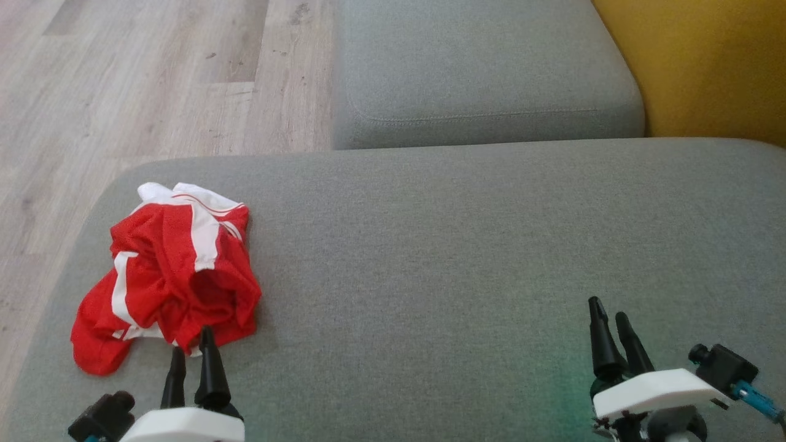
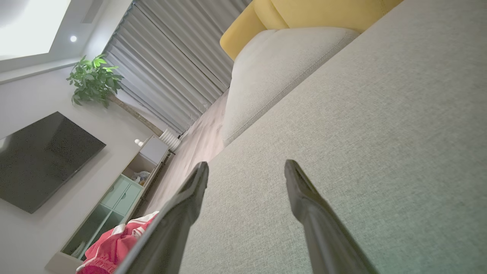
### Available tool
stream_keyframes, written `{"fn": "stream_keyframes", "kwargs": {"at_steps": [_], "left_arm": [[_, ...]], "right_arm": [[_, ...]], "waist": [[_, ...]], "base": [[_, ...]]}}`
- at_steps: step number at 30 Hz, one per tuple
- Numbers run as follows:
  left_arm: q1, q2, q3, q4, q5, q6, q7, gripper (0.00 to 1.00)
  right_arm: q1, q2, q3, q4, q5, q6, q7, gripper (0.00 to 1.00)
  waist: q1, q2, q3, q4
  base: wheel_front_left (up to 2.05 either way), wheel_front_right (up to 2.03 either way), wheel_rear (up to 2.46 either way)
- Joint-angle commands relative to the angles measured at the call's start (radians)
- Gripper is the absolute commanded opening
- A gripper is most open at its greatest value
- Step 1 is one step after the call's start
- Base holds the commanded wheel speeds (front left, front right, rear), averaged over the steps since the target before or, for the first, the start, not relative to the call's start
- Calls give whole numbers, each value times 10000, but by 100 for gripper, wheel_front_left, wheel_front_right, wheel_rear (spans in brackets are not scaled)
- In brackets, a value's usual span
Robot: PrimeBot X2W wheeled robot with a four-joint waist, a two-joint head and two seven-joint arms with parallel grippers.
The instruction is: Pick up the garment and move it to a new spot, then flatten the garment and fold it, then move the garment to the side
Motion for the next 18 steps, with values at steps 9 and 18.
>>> {"fn": "stream_keyframes", "kwargs": {"at_steps": [9, 18], "left_arm": [[-147, 67, -69, -470, 1420, 100, -370, 100], [-80, 73, -240, -539, 2652, 196, -638, 100]], "right_arm": [[-219, -92, 479, -282, -1223, 48, -367, 100], [-152, -103, 771, -195, -2345, 54, -638, 100]], "waist": [[0, 0, -157, 20], [0, 0, -321, 51]], "base": [[0, 0, 0], [0, 0, 0]]}}
